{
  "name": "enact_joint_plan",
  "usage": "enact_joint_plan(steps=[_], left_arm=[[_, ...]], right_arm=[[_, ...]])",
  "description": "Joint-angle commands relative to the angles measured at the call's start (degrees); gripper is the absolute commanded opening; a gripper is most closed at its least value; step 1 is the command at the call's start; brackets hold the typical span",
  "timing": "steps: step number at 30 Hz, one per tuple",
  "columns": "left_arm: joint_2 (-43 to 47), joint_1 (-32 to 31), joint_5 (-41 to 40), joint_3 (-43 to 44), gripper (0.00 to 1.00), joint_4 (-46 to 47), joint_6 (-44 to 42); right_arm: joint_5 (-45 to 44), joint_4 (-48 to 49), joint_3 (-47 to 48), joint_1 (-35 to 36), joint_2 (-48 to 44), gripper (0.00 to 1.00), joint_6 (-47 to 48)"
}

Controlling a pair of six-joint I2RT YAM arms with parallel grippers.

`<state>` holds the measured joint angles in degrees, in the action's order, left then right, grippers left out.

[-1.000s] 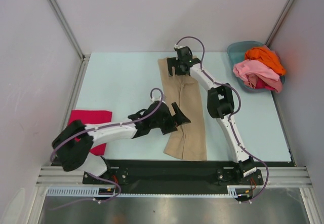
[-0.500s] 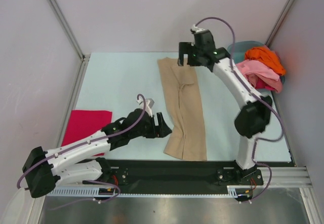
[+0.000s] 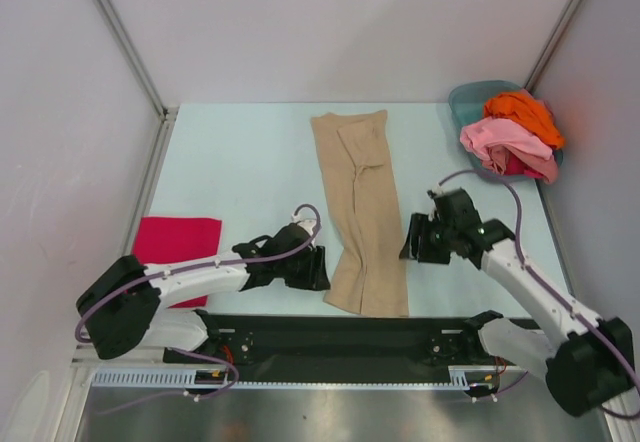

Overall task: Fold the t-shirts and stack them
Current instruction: Fold the tshirt

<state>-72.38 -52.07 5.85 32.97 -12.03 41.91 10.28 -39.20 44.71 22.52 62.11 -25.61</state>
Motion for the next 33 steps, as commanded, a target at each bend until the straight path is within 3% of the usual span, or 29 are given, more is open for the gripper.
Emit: enact_joint_plan(steps=[1, 5, 9, 13, 18, 26, 29, 30, 33], left_arm=[[-4.15, 0.48, 4.61, 2.97, 0.56, 3.06, -3.15], [-9.95, 0.48, 8.04, 3.59, 0.58, 5.53, -3.68], [-13.22, 0.48, 9.45, 4.21, 0.58, 6.49, -3.33], [-13.31, 0.48, 10.50, 1.32, 0.55, 9.03, -1.66], [-13.14, 0.48, 12.34, -1.15, 0.33, 10.53, -0.26], [-8.92, 0.48, 12.52, -4.84, 0.27, 11.77, 2.30], [-7.08, 0.48, 12.61, -5.28, 0.15, 11.77, 3.00], [-6.55, 0.48, 12.70, -5.55, 0.00, 11.86, 3.35], [-2.69, -0.04, 12.00, -7.91, 0.00, 11.86, 5.89]], right_arm=[[4.48, -1.31, -5.05, 0.41, -9.60, 0.56, -5.58], [1.40, -5.18, -5.24, 2.61, -12.97, 0.55, -11.02], [1.50, -3.26, -11.30, 3.58, -13.33, 0.55, -15.17], [1.94, -0.62, -18.24, 4.46, -13.76, 0.46, -17.72], [1.67, 0.70, -20.10, 5.16, -16.57, 0.47, -18.16], [4.57, 5.27, -23.79, 5.51, -14.12, 0.47, -17.55], [5.10, 5.01, -25.02, 6.13, -14.38, 0.47, -17.64], [4.92, 4.31, -25.46, 6.48, -14.47, 0.47, -17.72], [4.75, 3.08, -25.72, 6.92, -15.70, 0.46, -17.90]])
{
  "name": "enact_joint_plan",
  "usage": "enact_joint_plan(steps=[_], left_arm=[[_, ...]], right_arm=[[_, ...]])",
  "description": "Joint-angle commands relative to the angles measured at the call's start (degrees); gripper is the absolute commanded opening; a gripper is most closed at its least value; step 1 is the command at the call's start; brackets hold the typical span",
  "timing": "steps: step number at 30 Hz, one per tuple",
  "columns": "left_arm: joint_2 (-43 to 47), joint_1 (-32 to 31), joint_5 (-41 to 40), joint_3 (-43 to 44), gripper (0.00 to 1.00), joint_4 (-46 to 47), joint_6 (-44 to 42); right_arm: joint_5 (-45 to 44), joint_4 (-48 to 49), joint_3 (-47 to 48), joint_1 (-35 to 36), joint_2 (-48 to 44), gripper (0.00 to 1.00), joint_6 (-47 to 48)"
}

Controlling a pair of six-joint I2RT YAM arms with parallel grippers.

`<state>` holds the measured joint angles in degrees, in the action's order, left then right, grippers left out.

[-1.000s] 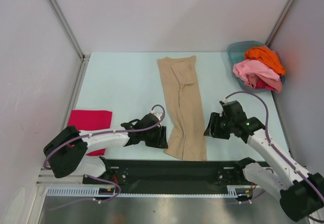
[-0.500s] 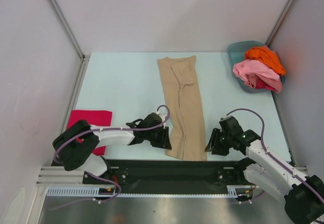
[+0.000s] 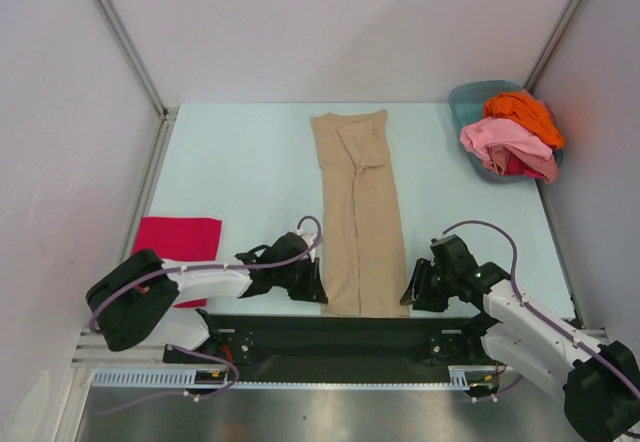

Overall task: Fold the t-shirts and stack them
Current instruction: Fold the tshirt

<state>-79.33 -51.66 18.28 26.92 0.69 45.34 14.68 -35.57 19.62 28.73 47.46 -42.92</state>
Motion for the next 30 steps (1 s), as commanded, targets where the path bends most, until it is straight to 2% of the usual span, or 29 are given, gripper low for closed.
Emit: enact_joint_plan(steps=[1, 5, 7, 8, 10, 11, 14, 17, 22, 25, 27, 28, 30], left_arm=[[5.23, -0.72, -0.96, -3.26, 0.00, -0.86, 3.17], [9.62, -1.95, -2.72, -6.26, 0.00, 0.72, 7.20], [12.35, -2.13, -3.51, -8.18, 0.09, 0.98, 8.53], [12.97, -2.13, -3.69, -8.72, 0.19, 1.33, 9.14], [14.29, -2.13, -3.87, -9.34, 0.29, 1.33, 9.15], [14.55, -2.13, -4.30, -9.43, 0.37, 1.07, 9.15], [15.26, -2.13, -4.48, -9.78, 0.47, 1.07, 9.06], [13.94, -2.13, -4.40, -9.87, 0.53, 1.16, 8.71], [11.75, -2.13, -3.26, -10.39, 0.55, 3.26, 8.71], [10.25, -2.13, -2.03, -11.18, 0.52, 5.37, 9.15], [9.81, -2.22, -1.59, -11.62, 0.46, 6.51, 9.24], [9.63, -2.22, -1.24, -11.71, 0.38, 6.78, 9.41], [9.89, -2.22, -0.97, -12.06, 0.30, 7.22, 9.59]], right_arm=[[0.27, -0.99, -0.72, 0.80, -1.67, 0.46, -0.68], [0.35, -1.52, -1.25, 0.89, -3.87, 0.45, -0.59], [1.57, -0.47, -1.77, 0.98, -3.69, 0.45, -0.59], [1.58, -0.11, -2.38, 1.06, -3.34, 0.45, -0.59], [2.11, 0.94, -3.00, 0.98, -3.17, 0.45, -0.33], [2.46, 1.38, -3.53, 0.98, -3.17, 0.45, -0.33], [3.60, 2.00, -4.15, 0.98, -2.73, 0.45, 0.03], [4.13, 1.82, -4.76, 0.98, -3.25, 0.44, 0.11], [5.27, 0.59, -5.99, 0.98, -5.71, 0.43, -0.50], [5.71, -0.20, -6.43, 1.15, -6.59, 0.41, -0.59], [5.71, -0.11, -6.61, 1.06, -6.68, 0.38, -0.41], [5.89, 0.15, -7.04, 1.06, -6.68, 0.36, -0.41], [6.50, 1.29, -7.31, 1.15, -6.42, 0.26, -0.68]])
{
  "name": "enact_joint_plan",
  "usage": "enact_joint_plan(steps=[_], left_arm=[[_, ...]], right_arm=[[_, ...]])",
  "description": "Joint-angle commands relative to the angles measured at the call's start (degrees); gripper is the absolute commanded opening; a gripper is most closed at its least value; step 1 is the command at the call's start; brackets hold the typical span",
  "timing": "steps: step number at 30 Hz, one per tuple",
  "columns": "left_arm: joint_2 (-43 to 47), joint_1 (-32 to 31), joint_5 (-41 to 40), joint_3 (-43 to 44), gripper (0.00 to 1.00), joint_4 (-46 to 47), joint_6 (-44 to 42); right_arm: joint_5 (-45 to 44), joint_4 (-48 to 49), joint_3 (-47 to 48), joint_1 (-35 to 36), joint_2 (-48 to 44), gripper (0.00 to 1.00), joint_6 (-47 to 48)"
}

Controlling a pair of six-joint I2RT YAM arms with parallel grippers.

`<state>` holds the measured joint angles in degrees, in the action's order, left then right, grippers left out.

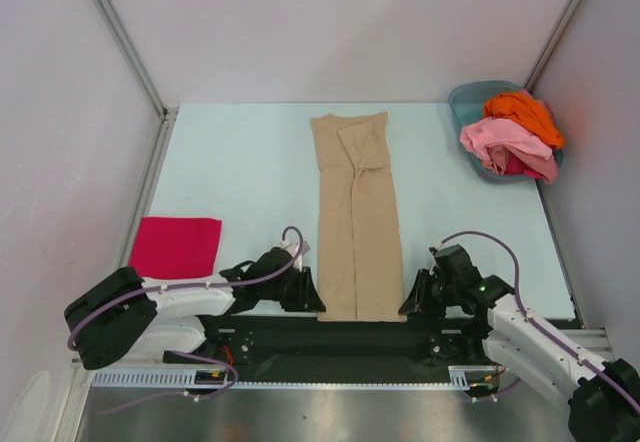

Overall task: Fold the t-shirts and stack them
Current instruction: Fold the tshirt

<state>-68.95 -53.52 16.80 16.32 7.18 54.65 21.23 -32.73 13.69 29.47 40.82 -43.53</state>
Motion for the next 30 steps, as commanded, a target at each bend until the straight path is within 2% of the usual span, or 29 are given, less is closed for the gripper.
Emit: enact_joint_plan(steps=[1, 2, 3, 4, 9, 14, 23, 25, 28, 29, 30], left_arm=[[-0.22, -0.36, 0.78, -1.64, 0.22, 0.82, 0.71], [0.13, -0.36, 0.87, -1.81, 0.17, 0.82, 0.89], [1.87, -0.36, 0.96, -2.34, 0.11, 0.82, 1.15], [3.02, -0.36, 1.04, -2.69, 0.00, 0.73, 1.85], [13.47, -0.36, -0.71, -6.37, 0.00, -2.61, 5.02], [21.56, -0.62, -1.59, -10.07, 0.00, -1.56, 10.20], [20.79, -3.17, -1.94, -8.94, 0.00, 1.35, 13.11], [21.05, -3.26, -2.99, -7.71, 0.00, 1.17, 13.98], [21.75, -1.69, -5.98, -4.29, 0.00, -0.83, 13.20], [21.32, -0.20, -5.99, -3.06, 0.00, -1.55, 12.15], [20.88, 4.34, -5.20, -0.35, 0.00, -1.99, 9.97]], right_arm=[[0.21, -1.37, -1.48, 0.41, 0.40, 0.21, -0.15], [0.39, -1.20, -1.48, 0.41, 0.32, 0.10, -0.24], [1.08, -1.37, -1.30, 0.50, 0.14, 0.04, -0.15], [1.26, -1.81, -1.04, 0.67, -0.12, 0.00, -0.07], [0.39, -7.87, 1.95, 1.02, -5.56, 0.00, -0.06], [3.99, -6.30, 0.63, 1.29, -8.47, 0.00, -3.31], [3.03, -7.96, 4.58, 1.55, -10.06, 0.00, -3.15], [1.89, -7.44, 6.68, 1.55, -8.66, 0.00, -2.27], [-1.63, -3.76, 10.38, 0.16, -0.86, 0.00, 1.07], [-1.72, -2.35, 13.35, -0.90, 4.22, 0.00, 2.29], [-1.03, -0.86, 14.68, -2.56, 7.49, 0.00, 4.57]])
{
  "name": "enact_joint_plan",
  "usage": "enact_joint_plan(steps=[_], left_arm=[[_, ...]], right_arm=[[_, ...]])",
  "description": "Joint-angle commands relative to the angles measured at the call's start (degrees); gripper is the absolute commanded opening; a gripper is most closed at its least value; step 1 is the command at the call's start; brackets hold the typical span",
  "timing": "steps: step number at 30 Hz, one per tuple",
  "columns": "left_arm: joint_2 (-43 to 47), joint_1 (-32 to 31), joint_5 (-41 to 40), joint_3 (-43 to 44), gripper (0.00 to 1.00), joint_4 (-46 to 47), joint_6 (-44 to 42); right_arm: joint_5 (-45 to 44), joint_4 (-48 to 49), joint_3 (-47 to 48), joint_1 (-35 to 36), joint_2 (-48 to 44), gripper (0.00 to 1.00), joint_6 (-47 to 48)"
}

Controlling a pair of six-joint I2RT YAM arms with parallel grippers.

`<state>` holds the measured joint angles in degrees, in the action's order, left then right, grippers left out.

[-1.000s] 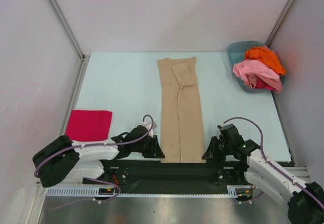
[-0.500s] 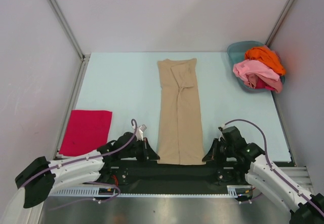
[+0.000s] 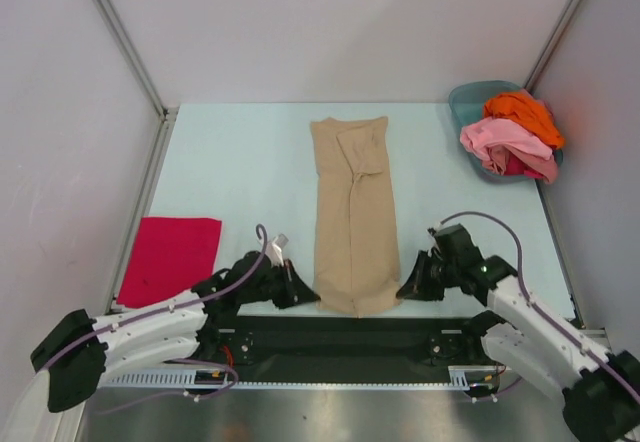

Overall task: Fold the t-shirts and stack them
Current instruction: Fold the tshirt

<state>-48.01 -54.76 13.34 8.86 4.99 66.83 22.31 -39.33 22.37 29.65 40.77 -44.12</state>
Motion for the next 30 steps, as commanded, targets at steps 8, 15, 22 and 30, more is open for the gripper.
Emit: enact_joint_plan(steps=[8, 15, 22, 30], left_arm=[[-21.40, 25.13, 8.62, 25.65, 0.00, -0.42, -14.87], [-37.58, 29.97, 11.88, 40.34, 0.00, 1.16, -17.17], [-44.61, 32.43, 13.46, 45.36, 0.00, 2.65, -16.38], [-51.56, 34.72, 16.18, 49.92, 0.00, 3.18, -16.12]], right_arm=[[2.82, 17.09, 23.57, -14.70, 34.08, 0.00, 12.74], [4.93, 19.99, 38.96, -17.96, 51.14, 0.00, 14.06], [7.05, 20.09, 48.99, -19.89, 60.47, 0.00, 14.15], [10.21, 20.26, 52.86, -23.23, 65.57, 0.00, 16.08]])
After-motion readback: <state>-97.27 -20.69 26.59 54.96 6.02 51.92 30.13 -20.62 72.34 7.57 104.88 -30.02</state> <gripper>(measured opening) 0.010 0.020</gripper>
